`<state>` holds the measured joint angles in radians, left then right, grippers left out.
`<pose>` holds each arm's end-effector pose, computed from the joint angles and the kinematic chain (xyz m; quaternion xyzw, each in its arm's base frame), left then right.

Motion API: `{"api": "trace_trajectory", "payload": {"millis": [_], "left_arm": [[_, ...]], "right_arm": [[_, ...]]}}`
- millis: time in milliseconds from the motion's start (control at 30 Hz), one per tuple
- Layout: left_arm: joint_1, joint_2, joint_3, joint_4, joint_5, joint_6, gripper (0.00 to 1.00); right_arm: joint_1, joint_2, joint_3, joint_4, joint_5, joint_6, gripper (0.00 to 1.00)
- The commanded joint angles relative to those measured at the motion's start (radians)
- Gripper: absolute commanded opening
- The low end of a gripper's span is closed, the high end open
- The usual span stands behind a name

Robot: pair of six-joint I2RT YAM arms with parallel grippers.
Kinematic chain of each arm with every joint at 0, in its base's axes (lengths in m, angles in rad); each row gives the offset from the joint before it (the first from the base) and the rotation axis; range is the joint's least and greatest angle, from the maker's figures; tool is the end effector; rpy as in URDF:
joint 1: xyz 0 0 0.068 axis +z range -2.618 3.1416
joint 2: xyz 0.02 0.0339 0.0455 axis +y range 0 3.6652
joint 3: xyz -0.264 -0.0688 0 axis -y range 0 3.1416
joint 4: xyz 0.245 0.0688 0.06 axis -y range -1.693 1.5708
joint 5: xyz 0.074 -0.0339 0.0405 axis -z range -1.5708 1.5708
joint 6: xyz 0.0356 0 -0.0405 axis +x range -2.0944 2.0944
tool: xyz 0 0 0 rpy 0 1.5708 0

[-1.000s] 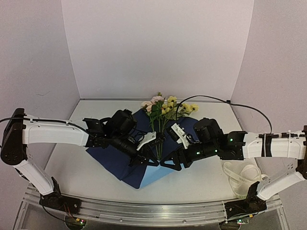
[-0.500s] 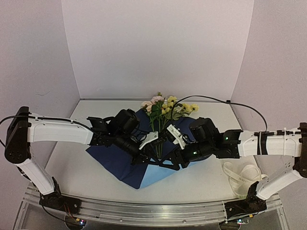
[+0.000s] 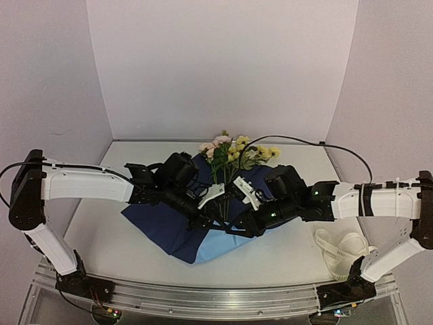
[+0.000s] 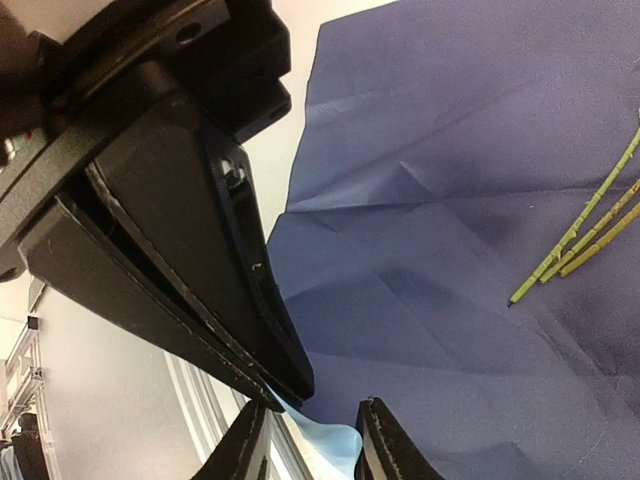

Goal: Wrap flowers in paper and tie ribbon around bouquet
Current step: Pass from the left arm to the right

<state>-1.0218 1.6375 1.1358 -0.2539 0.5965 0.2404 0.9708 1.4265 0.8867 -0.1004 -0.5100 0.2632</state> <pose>0.1690 -0.3146 0.2408 0.6118 0.6398 -0.3937 0.2476 0.1592 0.2634 0.2375 -0.4058 0.7720 0.4351 0.2237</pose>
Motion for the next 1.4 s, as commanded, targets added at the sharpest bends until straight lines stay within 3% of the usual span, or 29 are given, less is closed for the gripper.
{"api": "trace_trajectory", "payload": {"millis": [0,100,167,333,667,1067,1267,1333,1367], "left_arm": [[0.005,0.001,0.043,0.001,0.009,0.023,0.00],[0.005,0.003,0.045,-0.015,0.019,0.029,0.00],[0.005,0.001,0.044,-0.021,0.024,0.030,0.00],[0.004,-0.008,0.040,-0.029,0.027,0.044,0.00],[0.021,-0.002,0.043,-0.031,0.036,0.071,0.00],[0.023,0.032,0.074,-0.031,0.038,0.070,0.00],[0.025,0.034,0.074,-0.022,0.031,0.047,0.00],[0.025,0.030,0.074,-0.018,0.004,0.017,0.08],[0.025,0.026,0.074,-0.020,-0.013,-0.003,0.17]], "right_arm": [[-0.011,-0.019,0.017,-0.011,0.017,-0.020,0.44],[-0.025,-0.040,0.020,-0.020,0.015,-0.032,0.63],[-0.035,-0.043,0.030,-0.026,-0.004,-0.040,0.65],[-0.046,0.016,0.095,-0.070,-0.093,-0.078,0.60],[-0.070,0.107,0.158,-0.126,-0.229,-0.143,0.59],[-0.086,0.109,0.129,-0.125,-0.225,-0.138,0.25],[-0.087,0.107,0.121,-0.125,-0.161,-0.127,0.01],[-0.087,0.106,0.117,-0.124,-0.136,-0.122,0.00],[-0.087,0.103,0.114,-0.123,-0.121,-0.119,0.00]]}}
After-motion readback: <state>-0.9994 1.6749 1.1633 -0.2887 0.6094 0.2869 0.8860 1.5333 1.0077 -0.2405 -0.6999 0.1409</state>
